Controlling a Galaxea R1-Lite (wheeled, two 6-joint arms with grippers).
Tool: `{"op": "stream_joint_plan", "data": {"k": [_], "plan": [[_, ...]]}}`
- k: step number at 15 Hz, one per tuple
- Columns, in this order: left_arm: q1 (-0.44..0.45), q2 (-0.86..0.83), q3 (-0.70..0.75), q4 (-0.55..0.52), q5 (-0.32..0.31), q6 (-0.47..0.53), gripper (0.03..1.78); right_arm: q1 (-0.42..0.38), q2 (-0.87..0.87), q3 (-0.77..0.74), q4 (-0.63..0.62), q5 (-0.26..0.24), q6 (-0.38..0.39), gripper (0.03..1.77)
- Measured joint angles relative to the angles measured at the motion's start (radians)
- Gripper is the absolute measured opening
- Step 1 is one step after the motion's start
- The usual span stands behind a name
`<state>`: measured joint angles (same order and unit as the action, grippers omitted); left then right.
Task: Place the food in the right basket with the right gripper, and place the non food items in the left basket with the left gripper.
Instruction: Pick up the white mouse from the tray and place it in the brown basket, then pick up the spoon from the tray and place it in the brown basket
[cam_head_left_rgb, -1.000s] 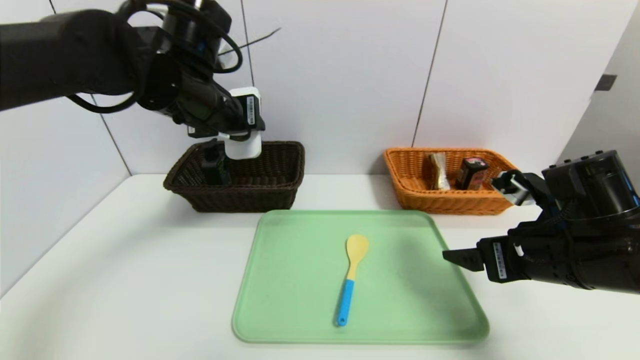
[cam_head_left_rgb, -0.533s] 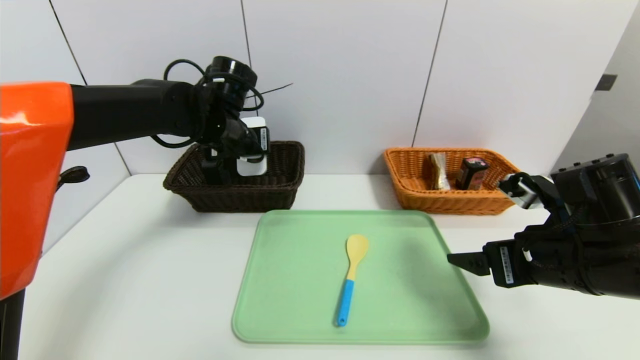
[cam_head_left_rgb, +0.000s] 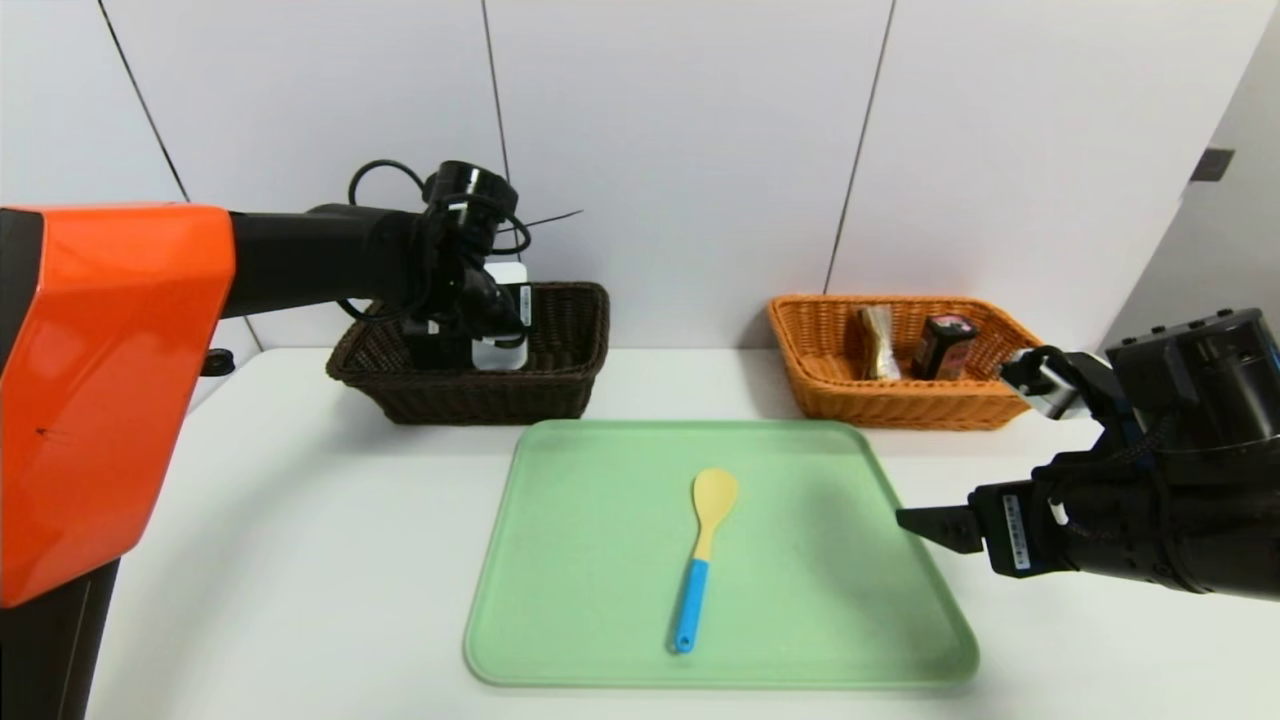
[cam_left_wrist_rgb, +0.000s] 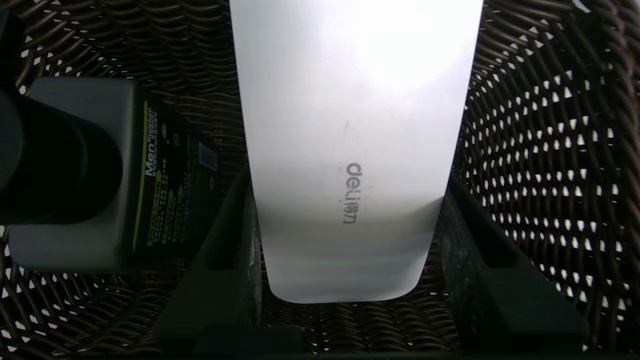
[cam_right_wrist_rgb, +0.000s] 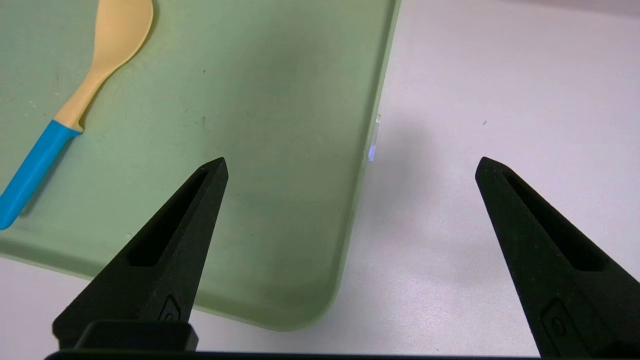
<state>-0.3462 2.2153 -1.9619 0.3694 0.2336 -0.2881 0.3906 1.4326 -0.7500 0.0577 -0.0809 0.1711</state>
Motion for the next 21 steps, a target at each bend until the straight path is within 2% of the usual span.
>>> {"op": "stream_joint_plan", "data": {"k": [4, 9, 12, 14, 16, 19, 21], "plan": [[0.002, 0.013, 0.0, -0.023, 0.0, 0.004, 1.28, 0.0, 0.0, 0.007, 0.0, 0.014, 0.0, 1.71], [-0.004, -0.03, 0.0, -0.025, -0.002, 0.014, 1.48, 0.0, -0.001, 0.01, 0.0, 0.014, 0.001, 1.71], [-0.092, -0.165, 0.0, 0.004, -0.007, 0.048, 1.55, 0.0, -0.005, 0.017, 0.0, 0.014, 0.001, 1.71], [-0.193, -0.243, 0.0, 0.114, -0.009, 0.044, 1.59, 0.001, -0.005, 0.014, -0.001, 0.013, 0.0, 1.71], [-0.294, -0.285, 0.002, 0.25, -0.01, -0.02, 1.61, 0.002, -0.007, 0.01, -0.001, 0.013, 0.001, 1.71], [-0.413, -0.288, 0.003, 0.451, -0.015, -0.071, 1.64, -0.001, -0.008, 0.004, 0.005, 0.012, 0.001, 1.71], [-0.467, -0.265, 0.003, 0.531, -0.031, -0.074, 1.66, -0.001, -0.006, -0.013, 0.01, 0.013, 0.0, 1.71]]}}
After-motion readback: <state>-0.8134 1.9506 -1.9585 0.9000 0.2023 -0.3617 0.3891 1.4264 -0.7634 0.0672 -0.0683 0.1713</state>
